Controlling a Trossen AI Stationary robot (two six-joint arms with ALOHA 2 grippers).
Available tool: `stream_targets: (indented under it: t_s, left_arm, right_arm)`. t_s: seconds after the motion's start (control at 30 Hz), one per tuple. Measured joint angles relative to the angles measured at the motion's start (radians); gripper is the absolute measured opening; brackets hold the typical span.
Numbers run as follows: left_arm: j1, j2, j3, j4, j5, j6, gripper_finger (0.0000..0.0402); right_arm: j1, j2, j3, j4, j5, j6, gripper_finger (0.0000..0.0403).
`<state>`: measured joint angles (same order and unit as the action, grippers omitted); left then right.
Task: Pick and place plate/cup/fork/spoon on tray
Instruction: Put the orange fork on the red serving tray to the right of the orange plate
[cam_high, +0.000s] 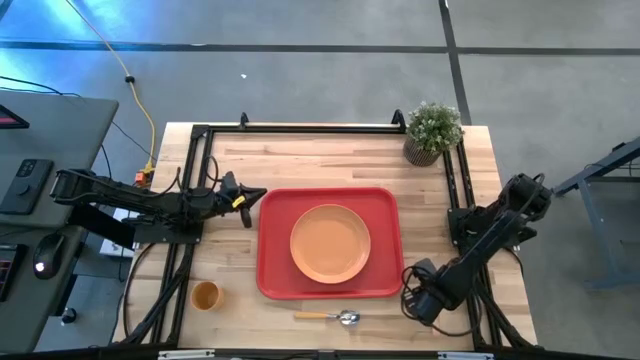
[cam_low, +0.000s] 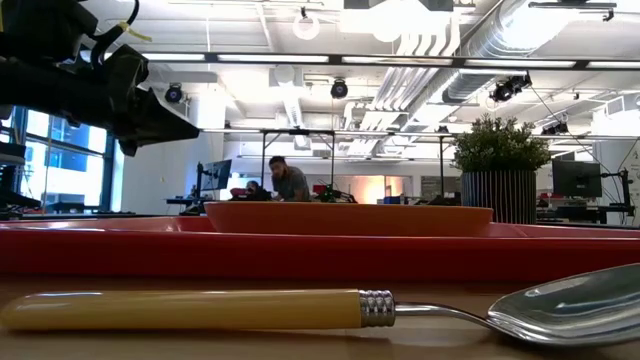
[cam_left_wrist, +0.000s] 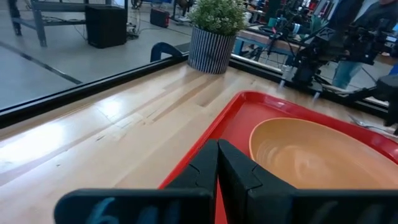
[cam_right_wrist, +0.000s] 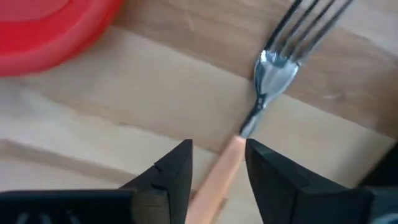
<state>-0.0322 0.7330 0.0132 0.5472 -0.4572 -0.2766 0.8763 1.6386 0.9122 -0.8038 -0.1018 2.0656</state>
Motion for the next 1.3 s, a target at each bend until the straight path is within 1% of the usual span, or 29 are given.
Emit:
stream_targets:
  t_s: [0.13, 0.23, 0.43, 0.53, 0.67, 0.8, 1.0, 1.2, 1.3]
  left_arm:
    - [0.000, 0.000, 0.000, 0.000, 0.000, 0.006, 0.0001]
    - [0.000, 0.000, 0.000, 0.000, 0.002, 0.017, 0.0001]
    - [0.000, 0.000, 0.000, -0.001, 0.002, 0.034, 0.0001]
    - [0.000, 0.000, 0.000, -0.001, 0.000, 0.063, 0.0000]
    - [0.000, 0.000, 0.000, -0.001, -0.016, 0.082, 0.0000]
    - [0.000, 0.000, 0.000, -0.001, -0.016, 0.088, 0.0000]
    - [0.000, 0.000, 0.000, -0.009, -0.016, 0.092, 0.0000]
    - [0.000, 0.000, 0.000, -0.067, -0.011, 0.123, 0.0000]
    - [0.000, 0.000, 0.000, -0.098, -0.008, 0.122, 0.0000]
  right_arm:
    - [0.006, -0.005, -0.064, 0.080, -0.011, 0.042, 0.0120]
    - [0.006, -0.005, -0.081, 0.068, -0.038, 0.065, 0.0110]
    - [0.001, -0.007, -0.083, 0.061, -0.033, 0.033, 0.0096]
    - [0.002, -0.019, -0.061, 0.026, -0.019, 0.019, 0.0094]
    - [0.001, -0.054, -0.025, -0.058, 0.042, -0.001, 0.0094]
    - [0.001, -0.064, -0.030, -0.100, 0.030, 0.022, 0.0094]
    - [0.010, -0.066, -0.077, -0.062, 0.024, 0.072, 0.0094]
    - [0.010, -0.075, -0.175, 0.129, 0.005, 0.096, 0.0094]
    - [0.010, -0.076, -0.194, 0.136, 0.002, 0.119, 0.0092]
